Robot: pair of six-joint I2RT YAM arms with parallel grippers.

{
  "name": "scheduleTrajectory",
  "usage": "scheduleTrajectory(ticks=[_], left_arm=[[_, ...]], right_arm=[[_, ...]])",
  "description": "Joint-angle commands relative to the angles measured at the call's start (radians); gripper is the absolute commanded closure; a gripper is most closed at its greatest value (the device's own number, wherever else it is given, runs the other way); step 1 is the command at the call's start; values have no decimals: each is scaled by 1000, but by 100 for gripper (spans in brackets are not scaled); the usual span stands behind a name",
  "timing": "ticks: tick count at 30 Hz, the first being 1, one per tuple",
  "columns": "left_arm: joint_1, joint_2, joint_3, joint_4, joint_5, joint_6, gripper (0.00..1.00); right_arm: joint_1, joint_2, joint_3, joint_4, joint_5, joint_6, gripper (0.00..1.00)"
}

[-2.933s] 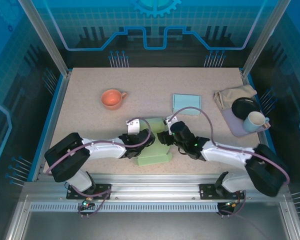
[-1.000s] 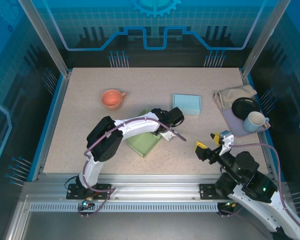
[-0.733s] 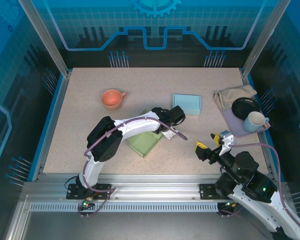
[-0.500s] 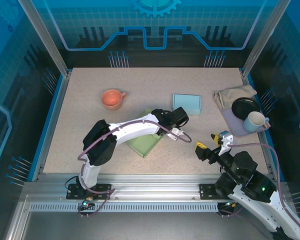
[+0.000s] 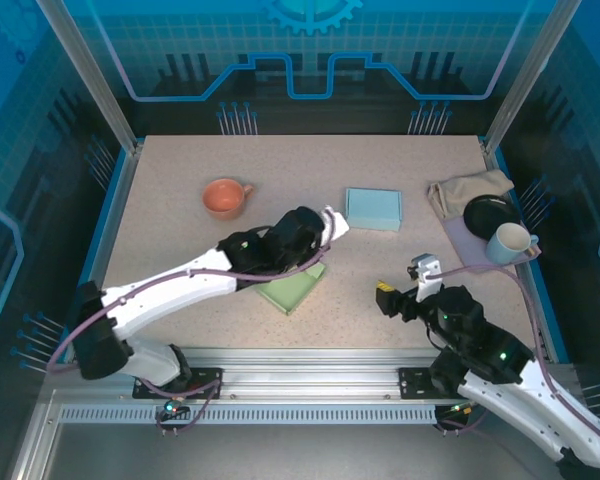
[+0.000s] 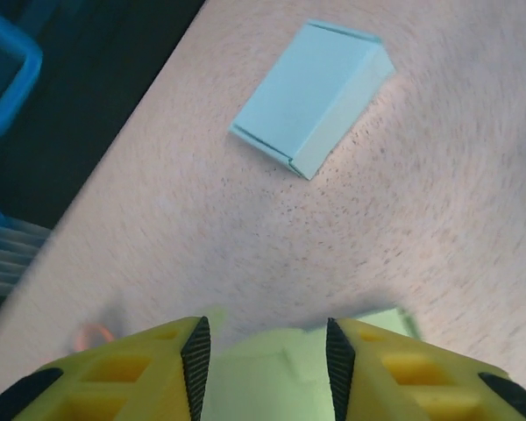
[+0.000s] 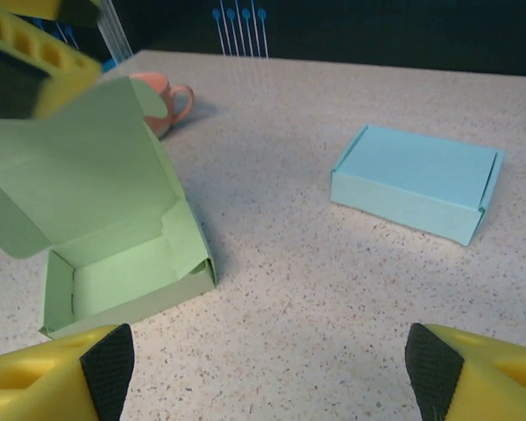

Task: Fold the paper box

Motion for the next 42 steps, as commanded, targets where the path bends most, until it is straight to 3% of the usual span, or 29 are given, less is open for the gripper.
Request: scheduleTrajectory(ticks=[1,4,9,16,22,28,39,42], left_arm=[[-6,-181,-165,4,-119,-557,55],[-6,-377,-340,-2,-143,-740,48],[-2,-551,-516,42,-97,-820,39],[19,-570,-710,216,-9,-875,37],[110,-581,-832,354,168,-888,38],[177,-527,-885,474,280,-900,39],[212,-391,-887,561,269,-918,39],[214,-384,-891,563,262,-923,39]], right_arm=[[-16,114,74,41,-32,-15,17],[-28,284,142,48,-85,-40,17],[-90,618,291,107,-277,-112,18],[-142,993,448,257,-464,-282,30],[-146,1232,530,319,-565,-344,40],[-147,1396,590,340,-585,-354,45],[-146,1532,653,318,-560,-376,56],[-149,1554,651,317,-550,-391,65]])
